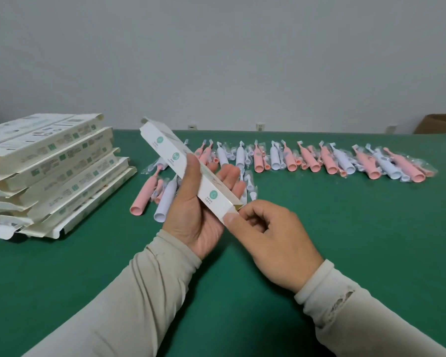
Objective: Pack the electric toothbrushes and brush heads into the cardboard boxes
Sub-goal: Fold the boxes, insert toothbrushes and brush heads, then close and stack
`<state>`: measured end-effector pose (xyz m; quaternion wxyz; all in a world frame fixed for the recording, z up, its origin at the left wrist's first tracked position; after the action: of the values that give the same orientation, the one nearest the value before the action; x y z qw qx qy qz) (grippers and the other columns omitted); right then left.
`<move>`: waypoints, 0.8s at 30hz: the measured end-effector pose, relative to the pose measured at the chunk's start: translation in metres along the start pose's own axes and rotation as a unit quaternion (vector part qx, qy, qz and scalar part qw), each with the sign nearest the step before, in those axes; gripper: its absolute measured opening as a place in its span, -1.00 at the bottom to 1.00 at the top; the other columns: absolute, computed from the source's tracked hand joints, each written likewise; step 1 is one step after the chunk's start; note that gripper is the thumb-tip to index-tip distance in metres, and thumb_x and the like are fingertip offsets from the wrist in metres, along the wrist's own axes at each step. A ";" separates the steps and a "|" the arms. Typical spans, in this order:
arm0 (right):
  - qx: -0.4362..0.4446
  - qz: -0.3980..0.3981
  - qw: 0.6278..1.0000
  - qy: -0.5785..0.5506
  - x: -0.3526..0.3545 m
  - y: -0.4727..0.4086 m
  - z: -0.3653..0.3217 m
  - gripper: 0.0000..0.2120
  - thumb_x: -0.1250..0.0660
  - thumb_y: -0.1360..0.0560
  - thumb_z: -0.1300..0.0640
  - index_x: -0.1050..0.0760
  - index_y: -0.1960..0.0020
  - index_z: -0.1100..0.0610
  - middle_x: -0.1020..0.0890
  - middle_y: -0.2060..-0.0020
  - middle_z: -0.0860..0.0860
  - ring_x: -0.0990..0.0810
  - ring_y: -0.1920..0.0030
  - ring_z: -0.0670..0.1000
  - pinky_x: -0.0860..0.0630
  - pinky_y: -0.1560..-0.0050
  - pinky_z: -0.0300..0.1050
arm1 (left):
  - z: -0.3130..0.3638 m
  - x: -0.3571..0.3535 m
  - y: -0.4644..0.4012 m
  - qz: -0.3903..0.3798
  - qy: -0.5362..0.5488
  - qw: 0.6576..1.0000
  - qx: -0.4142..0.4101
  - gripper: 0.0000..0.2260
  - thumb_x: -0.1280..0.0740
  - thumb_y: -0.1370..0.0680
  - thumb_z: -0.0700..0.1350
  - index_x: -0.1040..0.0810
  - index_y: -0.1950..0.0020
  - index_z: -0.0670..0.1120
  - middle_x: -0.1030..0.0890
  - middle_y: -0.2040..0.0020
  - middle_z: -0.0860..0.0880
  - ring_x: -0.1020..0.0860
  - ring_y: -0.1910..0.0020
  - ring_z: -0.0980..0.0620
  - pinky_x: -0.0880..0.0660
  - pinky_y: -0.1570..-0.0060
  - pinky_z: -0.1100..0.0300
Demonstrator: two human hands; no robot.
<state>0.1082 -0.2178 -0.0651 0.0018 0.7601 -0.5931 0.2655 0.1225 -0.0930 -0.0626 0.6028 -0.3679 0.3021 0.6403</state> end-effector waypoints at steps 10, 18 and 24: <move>0.013 0.064 0.998 0.008 0.010 -0.001 0.002 -0.71 -0.37 -0.33 -0.22 -0.55 0.30 0.00 -0.51 0.51 -0.19 -0.39 0.48 -0.16 -0.32 0.43 -0.35 | -0.018 0.000 0.005 0.003 -0.012 0.999 0.051 -0.26 -0.39 -0.38 0.24 -0.38 -0.33 -0.27 -0.69 -0.03 -0.24 -0.68 -0.04 -0.14 -0.64 0.07 -0.05; 0.142 0.022 0.989 -0.016 0.013 0.004 -0.022 -0.89 -0.32 -0.45 -0.04 -0.57 0.11 -0.03 -0.59 0.25 -0.12 -0.50 0.31 -0.08 -0.48 0.28 -0.22 | -0.006 0.008 0.000 0.023 0.000 0.999 0.029 -0.30 -0.28 -0.51 0.33 -0.37 -0.34 -0.25 -0.69 0.08 -0.23 -0.70 0.03 -0.12 -0.63 0.10 -0.03; 0.251 0.077 0.961 0.083 0.017 0.009 -0.041 -0.88 -0.39 -0.48 0.10 -0.54 -0.02 0.03 -0.53 0.10 -0.13 -0.55 0.19 -0.03 -0.50 0.23 -0.21 | -0.001 0.005 0.001 0.011 0.000 1.000 0.025 -0.29 -0.28 -0.48 0.33 -0.36 -0.35 -0.21 -0.69 0.13 -0.20 -0.70 0.12 -0.07 -0.62 0.17 0.01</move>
<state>0.0859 -0.2231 -0.0254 -0.1606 0.6637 -0.5617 0.4672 0.1217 -0.0907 -0.0677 0.6045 -0.3493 0.3219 0.6395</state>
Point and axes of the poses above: each hand's wrist, its own y-axis away from the middle knuckle, its own x-axis out of the back of the hand, z = x × y, the point moved 7 cm from there along -y, towards the middle knuckle
